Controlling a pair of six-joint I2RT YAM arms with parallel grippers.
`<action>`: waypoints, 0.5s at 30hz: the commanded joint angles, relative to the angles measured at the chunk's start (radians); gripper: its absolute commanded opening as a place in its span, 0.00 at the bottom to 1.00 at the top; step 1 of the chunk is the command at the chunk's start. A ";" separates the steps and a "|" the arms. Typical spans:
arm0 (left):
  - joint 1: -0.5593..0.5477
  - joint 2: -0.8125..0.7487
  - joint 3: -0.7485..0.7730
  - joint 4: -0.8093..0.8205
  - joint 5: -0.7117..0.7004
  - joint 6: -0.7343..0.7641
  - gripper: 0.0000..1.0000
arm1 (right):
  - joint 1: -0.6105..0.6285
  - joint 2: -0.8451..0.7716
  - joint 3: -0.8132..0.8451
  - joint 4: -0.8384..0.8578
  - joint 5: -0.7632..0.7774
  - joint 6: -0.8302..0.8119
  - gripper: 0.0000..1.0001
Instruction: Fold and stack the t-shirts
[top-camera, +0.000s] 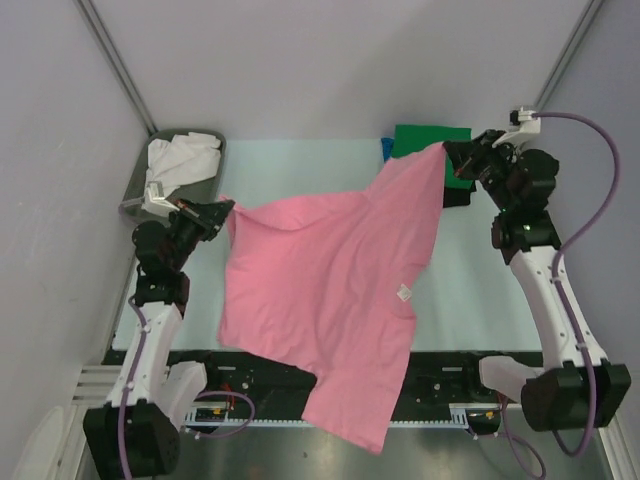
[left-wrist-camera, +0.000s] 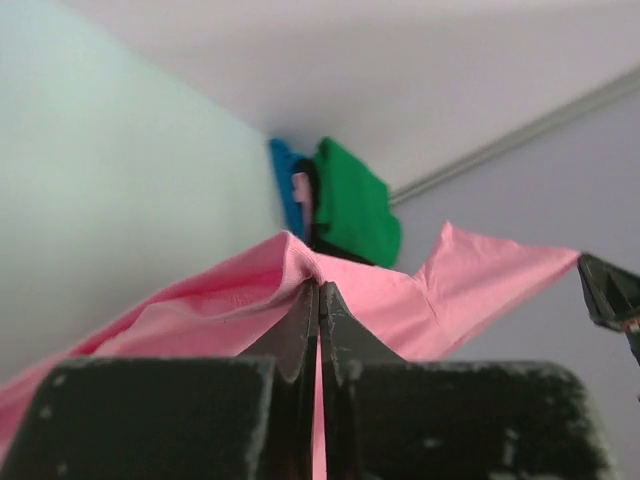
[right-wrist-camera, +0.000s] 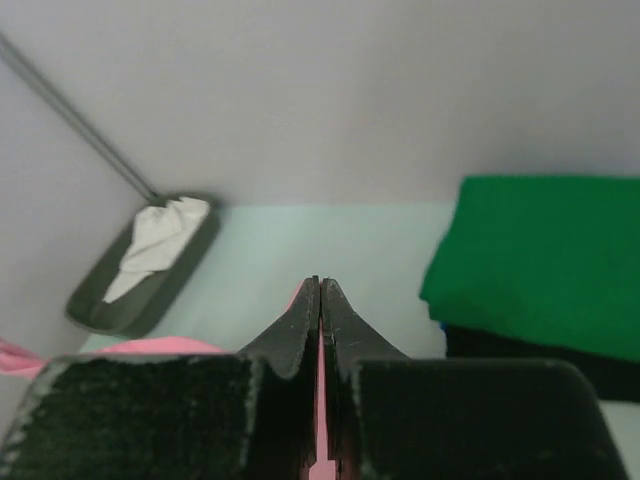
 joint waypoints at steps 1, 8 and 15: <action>-0.003 0.175 -0.048 0.047 -0.144 0.023 0.00 | -0.048 0.110 -0.022 0.085 0.137 0.018 0.00; -0.014 0.389 0.069 -0.001 -0.248 -0.003 0.00 | -0.091 0.309 0.022 0.146 0.198 0.038 0.00; -0.016 0.552 0.179 -0.011 -0.294 -0.055 0.00 | -0.074 0.533 0.207 0.186 0.070 0.081 0.00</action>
